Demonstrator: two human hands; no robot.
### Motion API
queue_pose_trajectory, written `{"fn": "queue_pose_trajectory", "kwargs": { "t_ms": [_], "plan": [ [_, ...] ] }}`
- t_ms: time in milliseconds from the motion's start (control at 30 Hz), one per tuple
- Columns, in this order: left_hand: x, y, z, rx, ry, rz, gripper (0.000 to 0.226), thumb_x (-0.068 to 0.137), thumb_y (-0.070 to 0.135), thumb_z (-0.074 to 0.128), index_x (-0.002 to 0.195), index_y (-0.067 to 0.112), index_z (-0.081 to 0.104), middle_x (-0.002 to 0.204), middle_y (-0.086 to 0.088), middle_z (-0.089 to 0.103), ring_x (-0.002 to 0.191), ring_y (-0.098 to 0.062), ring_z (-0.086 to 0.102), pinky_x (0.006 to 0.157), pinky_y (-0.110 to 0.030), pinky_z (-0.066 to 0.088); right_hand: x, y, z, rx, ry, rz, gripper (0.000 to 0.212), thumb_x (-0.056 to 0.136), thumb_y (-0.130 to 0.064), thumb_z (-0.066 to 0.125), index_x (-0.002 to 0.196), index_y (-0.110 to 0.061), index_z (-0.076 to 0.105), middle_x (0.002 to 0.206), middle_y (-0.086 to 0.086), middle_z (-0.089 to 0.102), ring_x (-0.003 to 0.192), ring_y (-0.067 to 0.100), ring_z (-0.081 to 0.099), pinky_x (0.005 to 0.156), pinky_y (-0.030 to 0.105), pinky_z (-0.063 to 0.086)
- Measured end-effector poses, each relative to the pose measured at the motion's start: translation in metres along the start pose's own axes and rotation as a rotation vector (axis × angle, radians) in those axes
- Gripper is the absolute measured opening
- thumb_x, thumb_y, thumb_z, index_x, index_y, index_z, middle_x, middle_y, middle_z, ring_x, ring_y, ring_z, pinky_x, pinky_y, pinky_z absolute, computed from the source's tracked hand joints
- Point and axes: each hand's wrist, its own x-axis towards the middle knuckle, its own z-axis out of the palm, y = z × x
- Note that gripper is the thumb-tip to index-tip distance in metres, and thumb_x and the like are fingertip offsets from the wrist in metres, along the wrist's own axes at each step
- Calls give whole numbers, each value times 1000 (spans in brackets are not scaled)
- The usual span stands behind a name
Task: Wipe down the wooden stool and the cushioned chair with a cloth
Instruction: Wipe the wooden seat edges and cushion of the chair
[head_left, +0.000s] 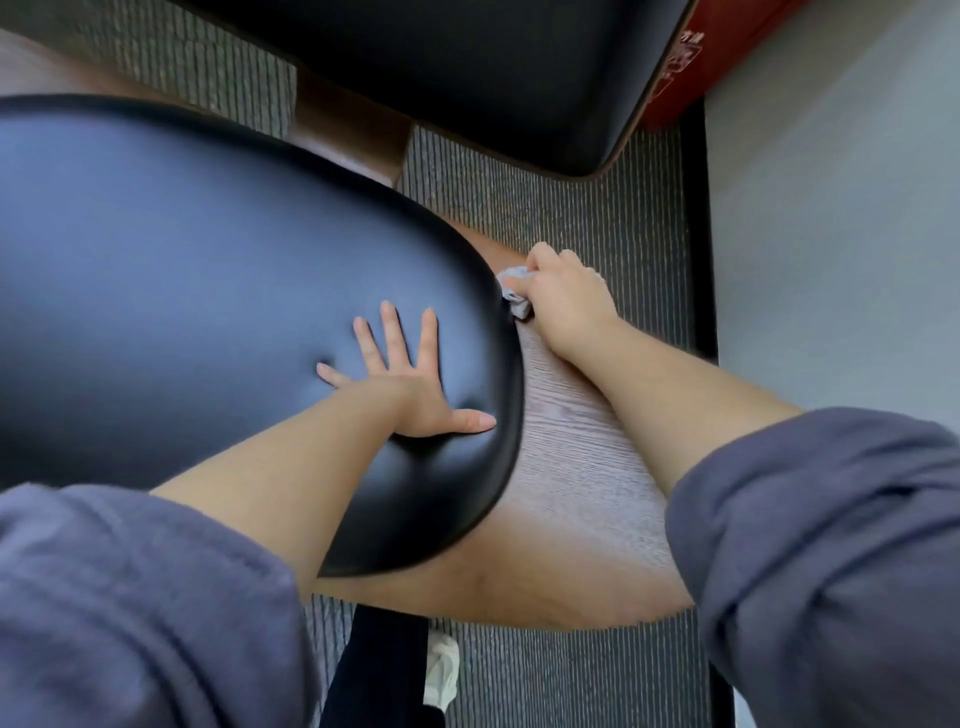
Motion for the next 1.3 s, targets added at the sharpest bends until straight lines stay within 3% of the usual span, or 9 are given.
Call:
{"fn": "queue_pose_trajectory", "kwargs": {
  "t_ms": [167, 267, 400, 600, 700, 867, 1000, 1133, 1300],
  "plan": [
    [4, 1, -4, 16, -83, -9, 137, 57, 94, 49, 130, 32, -48, 136, -9, -59, 132, -41, -45, 100, -81, -1, 43, 0, 7, 52, 71, -35, 31, 91, -10, 52, 119, -22, 59, 119, 8, 44, 107, 30, 43, 81, 40, 42],
    [5, 1, -5, 15, -116, -17, 137, 57, 93, 50, 129, 31, -49, 133, -10, -61, 129, -41, -47, 100, -81, -3, 61, 1, 11, 144, 56, -72, 31, 95, -24, 47, 122, -21, 60, 119, 8, 49, 107, 27, 44, 78, 33, 34],
    [1, 3, -4, 13, -112, -10, 136, 59, 92, 50, 130, 31, -48, 133, -9, -60, 129, -41, -47, 99, -80, -4, 45, 17, 10, -55, 115, -237, 40, 89, -48, 38, 111, -22, 60, 109, 3, 51, 94, 17, 44, 86, 38, 41],
    [-12, 4, -1, -8, -13, -9, 133, 61, 91, 50, 138, 33, -41, 144, -7, -52, 136, -39, -40, 101, -79, -2, -42, 50, -4, 110, 2, -179, 46, 90, -2, 50, 124, -29, 65, 121, 9, 51, 104, 32, 45, 85, 47, 45],
    [-23, 3, 8, -23, 110, 5, 124, 66, 90, 44, 146, 31, -31, 152, -6, -41, 141, -36, -32, 106, -76, 0, -89, 62, -9, 46, -21, -197, 47, 90, -1, 50, 124, -29, 66, 121, 10, 51, 103, 32, 46, 76, 35, 37],
    [-46, -4, 44, 14, 181, 38, 104, 82, 82, 27, 150, 24, -25, 156, -7, -33, 145, -33, -25, 113, -68, 3, -119, 67, -16, -45, -34, -291, 42, 93, -8, 50, 125, -30, 64, 121, 8, 51, 104, 30, 45, 73, 33, 27],
    [-54, -1, 76, -22, 285, 21, 91, 87, 76, 14, 152, 22, -22, 157, -8, -31, 146, -32, -24, 112, -69, 2, -94, 51, -12, -100, 3, -271, 38, 92, -11, 51, 123, -30, 64, 118, 8, 47, 104, 31, 44, 80, 40, 40],
    [-59, 12, 92, -90, 350, -55, 100, 83, 81, 21, 151, 21, -22, 157, -10, -31, 145, -33, -25, 109, -71, -1, -87, 41, -6, -82, 30, -240, 35, 93, -11, 52, 120, -28, 65, 118, 7, 45, 104, 30, 44, 82, 42, 42],
    [-56, 18, 94, -125, 338, -111, 106, 78, 85, 24, 151, 24, -23, 156, -8, -33, 145, -31, -27, 109, -72, -3, -124, 61, -2, -46, 39, -418, 34, 93, -7, 49, 114, -26, 69, 114, 5, 50, 101, 28, 44, 76, 39, 39]
  ]
}}
